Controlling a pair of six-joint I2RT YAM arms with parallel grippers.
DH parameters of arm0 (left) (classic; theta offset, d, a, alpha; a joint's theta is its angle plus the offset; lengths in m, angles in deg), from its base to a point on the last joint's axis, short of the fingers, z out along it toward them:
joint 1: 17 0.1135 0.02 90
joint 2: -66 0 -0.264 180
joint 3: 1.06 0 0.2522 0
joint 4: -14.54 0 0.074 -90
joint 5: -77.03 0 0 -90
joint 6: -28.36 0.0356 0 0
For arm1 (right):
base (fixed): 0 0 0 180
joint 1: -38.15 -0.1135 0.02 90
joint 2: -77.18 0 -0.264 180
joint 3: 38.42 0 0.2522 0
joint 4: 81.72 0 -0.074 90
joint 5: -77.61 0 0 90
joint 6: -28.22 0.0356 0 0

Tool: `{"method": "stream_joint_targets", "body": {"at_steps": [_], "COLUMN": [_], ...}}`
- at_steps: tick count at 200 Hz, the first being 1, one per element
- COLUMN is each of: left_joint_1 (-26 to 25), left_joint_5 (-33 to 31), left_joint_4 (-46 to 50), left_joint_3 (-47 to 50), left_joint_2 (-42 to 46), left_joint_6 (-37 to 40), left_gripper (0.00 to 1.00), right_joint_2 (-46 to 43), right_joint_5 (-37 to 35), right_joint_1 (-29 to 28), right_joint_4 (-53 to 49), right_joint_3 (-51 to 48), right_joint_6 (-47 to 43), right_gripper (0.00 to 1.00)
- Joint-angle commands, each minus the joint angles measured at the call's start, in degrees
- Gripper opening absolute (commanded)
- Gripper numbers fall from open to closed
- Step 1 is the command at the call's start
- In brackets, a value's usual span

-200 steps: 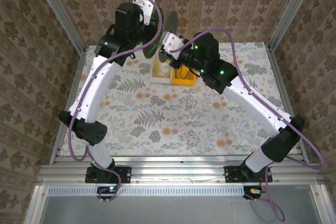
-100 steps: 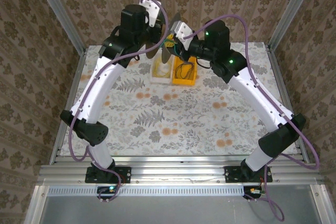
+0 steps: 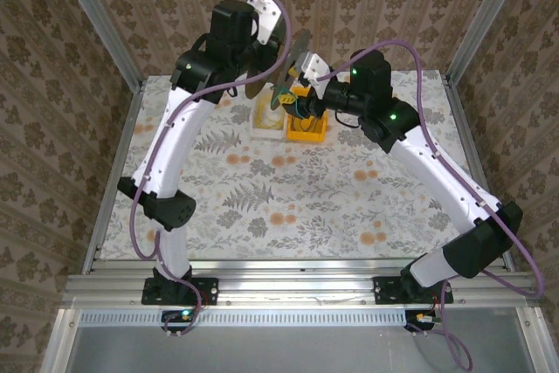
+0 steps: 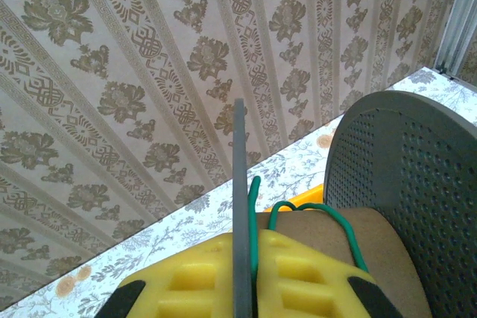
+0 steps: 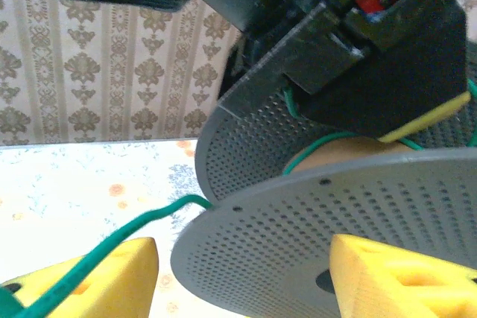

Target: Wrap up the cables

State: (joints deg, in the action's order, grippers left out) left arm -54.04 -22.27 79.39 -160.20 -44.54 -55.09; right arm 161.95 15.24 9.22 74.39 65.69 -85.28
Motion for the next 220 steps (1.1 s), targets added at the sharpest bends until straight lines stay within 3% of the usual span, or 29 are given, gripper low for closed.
{"method": "stream_joint_targets", "body": {"at_steps": [1, 35, 99, 126, 142, 173, 220], "left_joint_1": [2.1, 2.8, 2.7, 2.6, 2.7, 2.8, 3.0], "left_joint_5": [-4.8, -5.3, -5.6, -6.0, -6.3, -6.7, -7.0], "left_joint_4": [-0.8, -1.0, -0.8, -1.1, -2.0, -3.6, -4.4], "left_joint_3": [-2.9, -2.9, -2.8, -1.3, 0.7, 2.8, 2.6], "left_joint_2": [0.5, 1.4, 1.6, 2.3, 3.2, 4.4, 5.3], "left_joint_6": [4.0, 4.2, 4.4, 4.7, 4.8, 4.9, 5.3], "left_gripper": [0.0, 0.0, 0.0, 0.0, 0.0, 0.0, 0.0], "right_joint_2": [-4.0, -3.8, -0.6, 0.2, 0.5, 0.9, 2.7], "right_joint_5": [-3.2, -18.4, -39.9, -45.6, -48.6, -52.8, -58.9], "right_joint_1": [-1.0, -3.8, -8.7, -9.1, -9.1, -9.1, -8.3], "right_joint_4": [-0.6, -3.4, -4.5, -3.8, -3.6, -3.9, -3.2], "right_joint_3": [0.5, 0.2, 3.2, 3.9, 4.2, 4.2, 2.7], "right_joint_6": [-1.7, -5.9, -13.0, -13.4, -13.5, -16.8, -21.3], "right_gripper": [0.63, 0.55, 0.59, 0.39, 0.18, 0.0, 0.0]}}
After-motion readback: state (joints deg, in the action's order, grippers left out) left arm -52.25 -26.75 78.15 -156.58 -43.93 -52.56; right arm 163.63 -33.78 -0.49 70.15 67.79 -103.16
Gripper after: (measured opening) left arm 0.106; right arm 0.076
